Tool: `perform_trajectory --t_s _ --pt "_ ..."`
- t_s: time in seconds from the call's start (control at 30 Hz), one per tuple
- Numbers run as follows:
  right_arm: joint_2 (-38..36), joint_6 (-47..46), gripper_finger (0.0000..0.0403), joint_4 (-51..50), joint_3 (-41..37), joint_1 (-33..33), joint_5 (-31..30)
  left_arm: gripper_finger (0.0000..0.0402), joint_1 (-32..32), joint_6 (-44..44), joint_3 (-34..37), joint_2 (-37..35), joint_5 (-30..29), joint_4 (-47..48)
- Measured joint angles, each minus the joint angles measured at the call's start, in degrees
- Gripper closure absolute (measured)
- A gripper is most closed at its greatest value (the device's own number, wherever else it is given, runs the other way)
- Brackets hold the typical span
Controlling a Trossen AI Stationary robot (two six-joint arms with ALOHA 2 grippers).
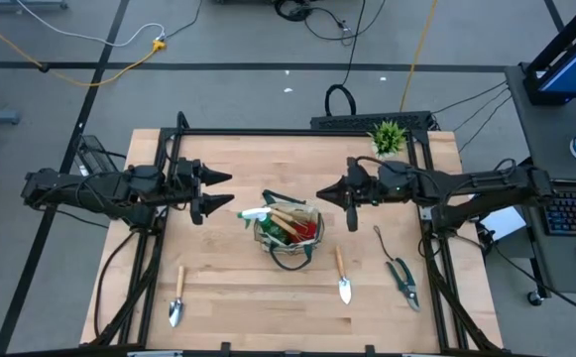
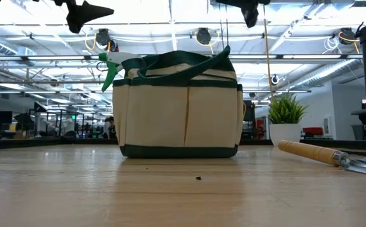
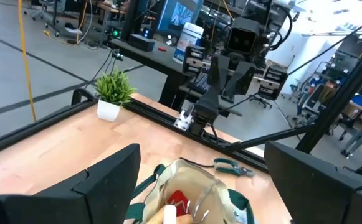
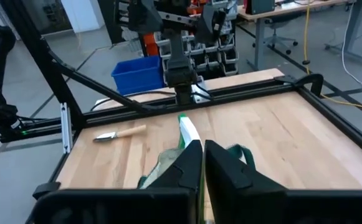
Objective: Pick & Place Garden tools in Gardening bag
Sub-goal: Put the left brown trowel into the gardening bag
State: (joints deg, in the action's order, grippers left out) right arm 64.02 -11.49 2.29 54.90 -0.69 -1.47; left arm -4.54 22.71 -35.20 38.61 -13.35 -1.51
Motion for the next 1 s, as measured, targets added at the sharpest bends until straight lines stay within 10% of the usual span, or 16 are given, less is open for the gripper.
perform_trajectory --t_s 0.37,1.0 --pt "-10.1 -1.5 0.0399 14.0 -14.7 0.0 -0.5 0.0053 -0.9 -0.2 0.0 0.0 3.4 5.2" --pt "-26.2 -4.9 0.0402 38.8 -40.5 0.0 -4.8 0.0053 -11.3 31.8 -5.7 0.0 5.5 45.7"
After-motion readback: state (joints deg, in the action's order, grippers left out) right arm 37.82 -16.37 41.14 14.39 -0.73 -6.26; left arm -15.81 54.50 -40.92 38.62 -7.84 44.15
